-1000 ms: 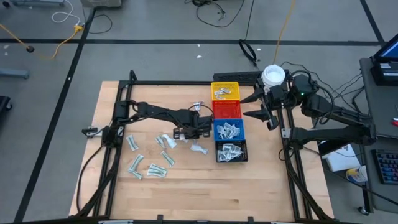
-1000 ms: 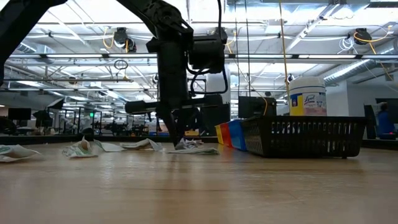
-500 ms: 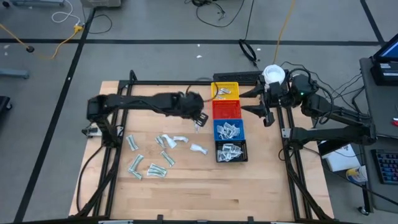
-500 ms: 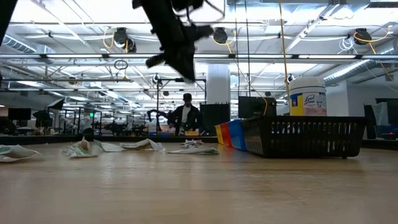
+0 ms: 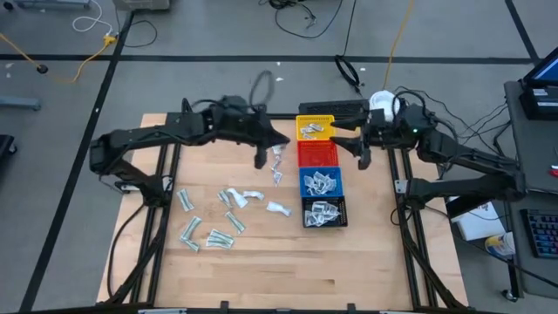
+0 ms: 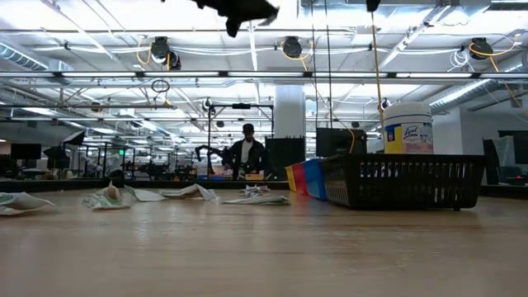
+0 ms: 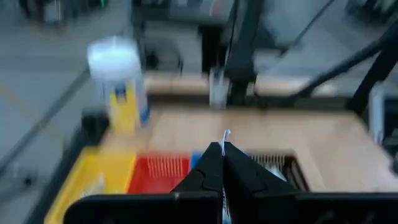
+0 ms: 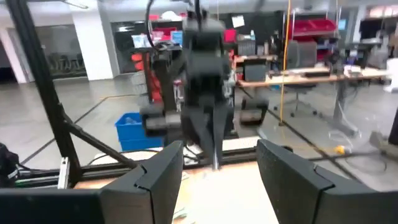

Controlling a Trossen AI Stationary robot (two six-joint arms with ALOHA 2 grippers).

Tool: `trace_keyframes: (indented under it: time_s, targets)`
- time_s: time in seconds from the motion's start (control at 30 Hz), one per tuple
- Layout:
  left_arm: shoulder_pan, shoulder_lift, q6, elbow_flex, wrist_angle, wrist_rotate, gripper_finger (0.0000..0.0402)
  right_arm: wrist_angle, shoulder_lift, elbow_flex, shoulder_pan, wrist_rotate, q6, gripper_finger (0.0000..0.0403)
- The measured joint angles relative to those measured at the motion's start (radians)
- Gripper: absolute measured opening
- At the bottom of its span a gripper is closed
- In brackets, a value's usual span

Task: Pick & Place First Aid Supplies
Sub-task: Put the orange ointment pack into the yellow bin

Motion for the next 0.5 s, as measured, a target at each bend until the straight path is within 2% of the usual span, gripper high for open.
trace_keyframes:
  time_s: [0.1,0.2,0.37,0.5]
  targets:
    - [0.036,-0.065,0.009,-0.101,0.156,0.081,0.0,-0.001,0.029,0.0,0.0,0.003,0.007,0.0201]
    - [0.056,-0.114,-0.006,-0.182,0.281,0.102,0.0,0.002,0.065,-0.001,0.001,0.025,0.022,0.0201]
    - [0.074,-0.134,-0.028,-0.192,0.293,0.117,0.0,0.079,0.145,-0.001,0.0,0.045,0.075,0.0201]
    - [0.07,-0.118,-0.028,-0.167,0.305,0.124,0.0,0.165,0.216,0.001,0.001,-0.008,0.095,0.0201]
